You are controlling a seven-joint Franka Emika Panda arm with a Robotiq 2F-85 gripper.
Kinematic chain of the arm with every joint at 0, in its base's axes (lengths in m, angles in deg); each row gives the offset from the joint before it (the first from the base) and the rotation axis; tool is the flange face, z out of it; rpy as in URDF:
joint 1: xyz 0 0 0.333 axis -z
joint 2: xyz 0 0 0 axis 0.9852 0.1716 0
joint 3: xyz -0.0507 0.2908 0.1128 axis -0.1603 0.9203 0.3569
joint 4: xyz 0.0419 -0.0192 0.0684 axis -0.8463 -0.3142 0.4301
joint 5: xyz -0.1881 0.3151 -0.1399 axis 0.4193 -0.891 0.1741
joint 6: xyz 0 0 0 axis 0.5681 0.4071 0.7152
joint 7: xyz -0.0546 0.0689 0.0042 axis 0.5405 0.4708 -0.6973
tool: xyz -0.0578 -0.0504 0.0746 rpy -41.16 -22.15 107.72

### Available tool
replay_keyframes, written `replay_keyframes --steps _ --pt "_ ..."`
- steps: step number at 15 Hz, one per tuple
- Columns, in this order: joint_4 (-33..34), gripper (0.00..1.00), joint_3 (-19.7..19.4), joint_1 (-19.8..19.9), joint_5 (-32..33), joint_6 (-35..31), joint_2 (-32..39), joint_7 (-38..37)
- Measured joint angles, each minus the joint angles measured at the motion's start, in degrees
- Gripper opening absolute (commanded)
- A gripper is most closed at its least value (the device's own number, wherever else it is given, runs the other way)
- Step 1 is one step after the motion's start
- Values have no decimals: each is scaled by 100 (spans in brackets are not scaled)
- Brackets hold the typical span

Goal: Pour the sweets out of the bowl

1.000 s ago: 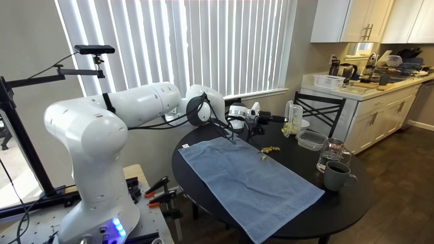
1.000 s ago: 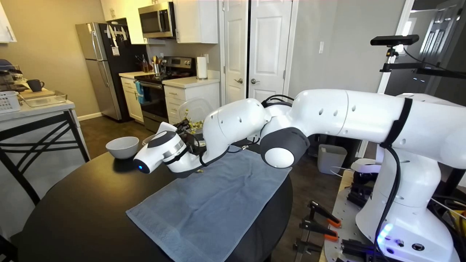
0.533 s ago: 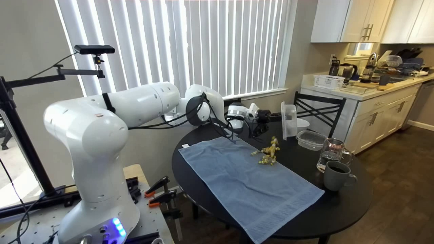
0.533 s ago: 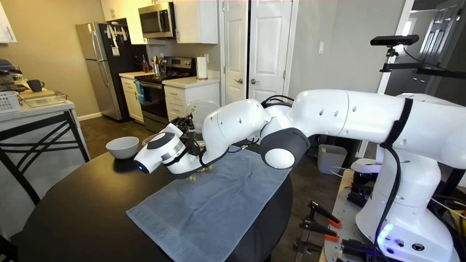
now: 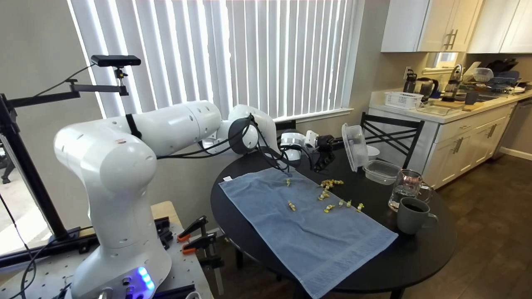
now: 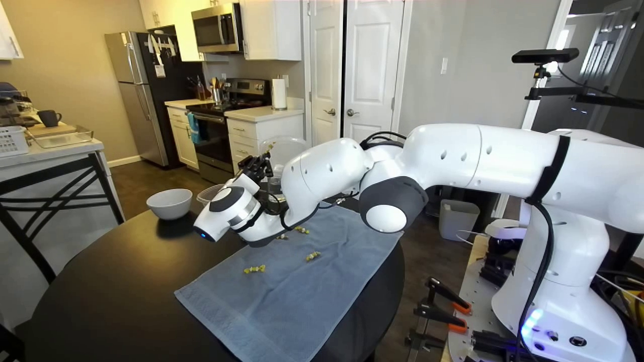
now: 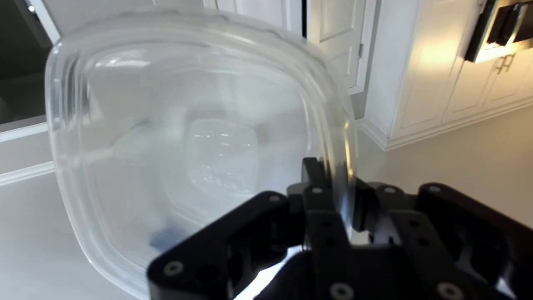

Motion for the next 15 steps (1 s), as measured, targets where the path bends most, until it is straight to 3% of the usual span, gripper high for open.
replay_keyframes --steps 6,15 --pt "298 1 118 325 -154 822 -17 -65" --pt "708 1 382 360 -724 1072 -32 -34"
